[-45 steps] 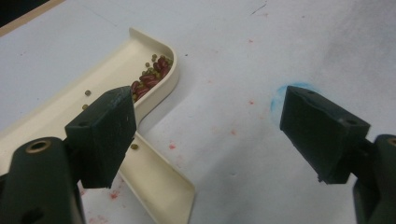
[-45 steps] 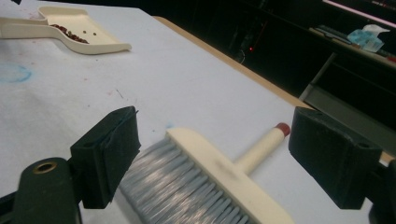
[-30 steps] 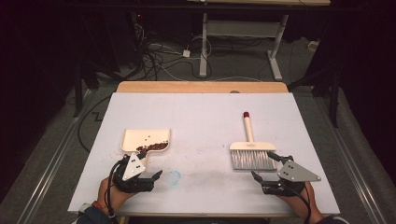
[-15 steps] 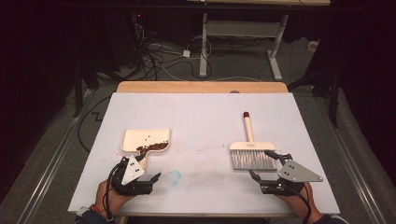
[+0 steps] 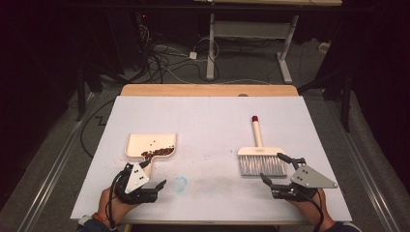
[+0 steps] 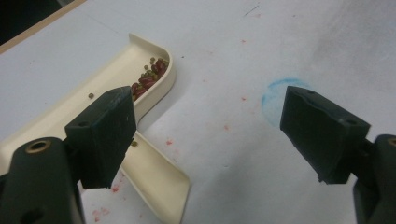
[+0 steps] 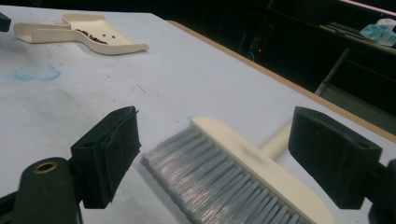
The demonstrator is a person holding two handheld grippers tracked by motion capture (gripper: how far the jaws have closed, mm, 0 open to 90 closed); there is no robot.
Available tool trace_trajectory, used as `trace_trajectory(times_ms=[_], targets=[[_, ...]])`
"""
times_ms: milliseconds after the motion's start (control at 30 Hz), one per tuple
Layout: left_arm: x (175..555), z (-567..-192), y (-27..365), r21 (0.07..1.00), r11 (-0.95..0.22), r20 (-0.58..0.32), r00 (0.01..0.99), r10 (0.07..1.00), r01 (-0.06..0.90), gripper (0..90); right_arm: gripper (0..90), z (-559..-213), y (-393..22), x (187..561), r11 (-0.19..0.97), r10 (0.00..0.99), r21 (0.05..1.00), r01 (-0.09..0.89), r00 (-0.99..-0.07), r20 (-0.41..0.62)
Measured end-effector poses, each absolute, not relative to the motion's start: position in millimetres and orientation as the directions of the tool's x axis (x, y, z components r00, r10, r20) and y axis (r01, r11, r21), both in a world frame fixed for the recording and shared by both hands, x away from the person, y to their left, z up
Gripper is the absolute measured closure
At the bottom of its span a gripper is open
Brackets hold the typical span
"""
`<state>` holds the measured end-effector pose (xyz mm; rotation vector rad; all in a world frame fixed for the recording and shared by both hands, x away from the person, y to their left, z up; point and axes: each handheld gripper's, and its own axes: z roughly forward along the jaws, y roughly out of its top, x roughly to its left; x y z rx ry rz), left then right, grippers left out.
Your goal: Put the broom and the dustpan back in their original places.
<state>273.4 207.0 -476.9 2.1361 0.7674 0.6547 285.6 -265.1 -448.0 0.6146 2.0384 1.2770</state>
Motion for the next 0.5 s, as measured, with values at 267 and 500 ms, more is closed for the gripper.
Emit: trace_trajectory(times_ms=[267, 500], targets=[[274.4, -477.3, 207.3, 0.787, -0.531, 0.198, 0.686, 0.700, 0.314, 18.4, 17.0, -447.7, -265.0, 286.6, 0.418, 0.677, 0.907, 0.047, -0.682, -0.276], [275.7, -478.8, 208.6, 0.784, -0.535, 0.208, 0.678, 0.705, 0.316, 18.4, 17.0, -445.3, -264.3, 289.4, 0.418, 0.676, 0.908, 0.032, -0.679, -0.287]])
